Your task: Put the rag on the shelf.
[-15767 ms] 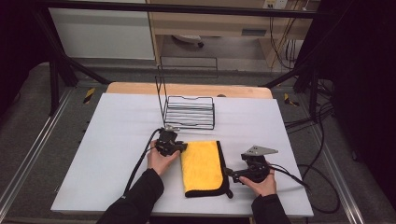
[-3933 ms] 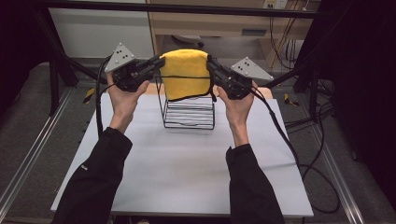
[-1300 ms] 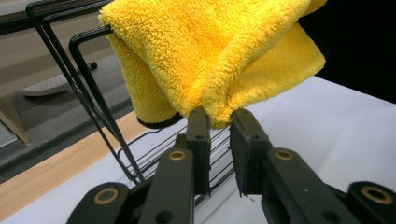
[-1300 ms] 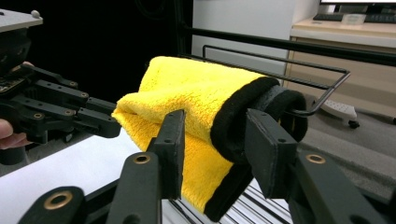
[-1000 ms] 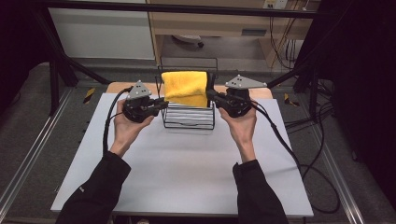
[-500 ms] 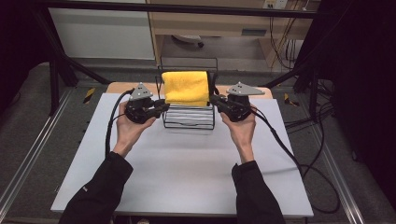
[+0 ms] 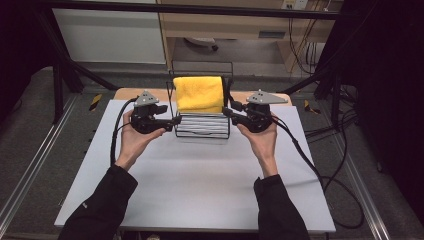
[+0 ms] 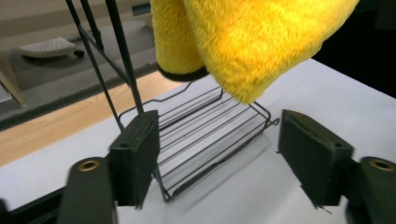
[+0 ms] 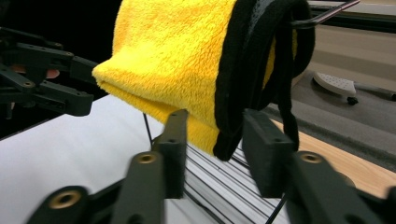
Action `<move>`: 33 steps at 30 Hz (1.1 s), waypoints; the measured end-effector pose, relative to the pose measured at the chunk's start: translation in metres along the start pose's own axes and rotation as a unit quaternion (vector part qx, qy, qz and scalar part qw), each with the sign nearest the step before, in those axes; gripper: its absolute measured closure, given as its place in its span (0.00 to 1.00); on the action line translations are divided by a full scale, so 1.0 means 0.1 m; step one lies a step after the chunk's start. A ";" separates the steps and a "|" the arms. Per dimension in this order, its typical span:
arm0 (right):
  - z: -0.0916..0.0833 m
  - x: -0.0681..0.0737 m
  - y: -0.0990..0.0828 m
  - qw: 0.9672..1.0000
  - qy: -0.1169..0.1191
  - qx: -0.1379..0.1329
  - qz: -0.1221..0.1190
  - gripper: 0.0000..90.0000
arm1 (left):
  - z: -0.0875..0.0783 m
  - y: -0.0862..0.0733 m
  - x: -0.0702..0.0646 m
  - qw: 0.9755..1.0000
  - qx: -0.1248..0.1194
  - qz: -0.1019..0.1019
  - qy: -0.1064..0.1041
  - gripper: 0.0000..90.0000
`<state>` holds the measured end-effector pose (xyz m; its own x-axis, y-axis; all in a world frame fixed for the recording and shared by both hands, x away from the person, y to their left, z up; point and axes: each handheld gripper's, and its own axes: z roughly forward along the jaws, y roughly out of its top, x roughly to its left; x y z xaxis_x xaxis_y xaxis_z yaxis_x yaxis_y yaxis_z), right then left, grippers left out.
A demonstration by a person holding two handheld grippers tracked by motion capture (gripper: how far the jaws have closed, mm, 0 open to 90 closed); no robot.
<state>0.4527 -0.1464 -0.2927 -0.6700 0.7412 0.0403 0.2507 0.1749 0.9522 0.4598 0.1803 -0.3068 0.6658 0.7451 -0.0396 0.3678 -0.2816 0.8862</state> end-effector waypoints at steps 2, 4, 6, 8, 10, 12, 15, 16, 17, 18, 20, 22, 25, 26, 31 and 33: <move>-0.05 0.00 -0.01 1.000 -0.001 0.002 -0.003 0.55 | -0.02 -0.03 0.00 1.000 0.007 0.001 -0.001 0.28; -0.09 0.00 -0.02 1.000 0.003 0.005 -0.001 0.48 | -0.02 -0.07 0.00 1.000 0.012 -0.002 -0.006 0.25; -0.13 0.00 -0.04 1.000 0.002 0.007 0.000 0.39 | -0.04 -0.11 0.00 1.000 0.017 -0.004 -0.010 0.22; -0.17 0.00 -0.07 1.000 0.001 0.011 0.002 0.31 | -0.06 -0.16 -0.01 1.000 0.028 0.002 -0.011 0.18; -0.20 -0.01 -0.11 1.000 0.001 0.018 0.005 0.24 | -0.08 -0.21 -0.02 0.999 0.033 -0.001 -0.014 0.15; -0.24 -0.03 -0.16 1.000 0.002 0.028 0.004 0.19 | -0.12 -0.29 -0.01 0.999 0.036 -0.004 -0.017 0.13; -0.29 -0.06 -0.24 0.999 0.003 0.040 0.007 0.13 | -0.16 -0.38 0.01 0.999 0.040 -0.006 -0.016 0.10; -0.31 -0.07 -0.27 0.999 0.005 0.044 0.008 0.12 | -0.18 -0.41 0.02 0.999 0.040 -0.009 -0.017 0.10; -0.33 -0.09 -0.30 0.999 0.005 0.047 0.011 0.11 | -0.19 -0.45 0.02 0.999 0.041 -0.010 -0.016 0.10; -0.35 -0.10 -0.34 0.999 0.004 0.051 0.012 0.10 | -0.21 -0.49 0.03 0.999 0.043 -0.010 -0.016 0.10; -0.39 -0.12 -0.40 0.998 0.002 0.062 0.012 0.08 | -0.23 -0.57 0.03 0.999 0.047 -0.008 -0.014 0.10; -0.43 -0.14 -0.46 0.998 0.001 0.067 0.013 0.07 | -0.26 -0.66 0.04 0.999 0.050 -0.007 -0.013 0.10; -0.49 -0.17 -0.56 0.998 0.005 0.065 0.020 0.06 | -0.30 -0.79 0.06 0.999 0.052 -0.009 -0.012 0.09; -0.51 -0.18 -0.60 0.998 0.006 0.065 0.023 0.06 | -0.31 -0.84 0.07 0.998 0.053 -0.011 -0.012 0.09; -0.58 -0.22 -0.81 0.996 0.010 0.076 0.036 0.05 | -0.37 -1.03 0.11 0.998 0.063 -0.011 -0.002 0.09; -0.61 -0.24 -0.91 0.996 0.014 0.076 0.043 0.04 | -0.41 -1.11 0.13 0.998 0.062 -0.018 0.001 0.09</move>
<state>0.4040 -0.2197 -0.3620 -0.6599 0.7399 0.1309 0.4096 0.2082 0.8882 0.4012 0.2464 -0.3871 0.6496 0.7572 -0.0688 0.4683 -0.3272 0.8208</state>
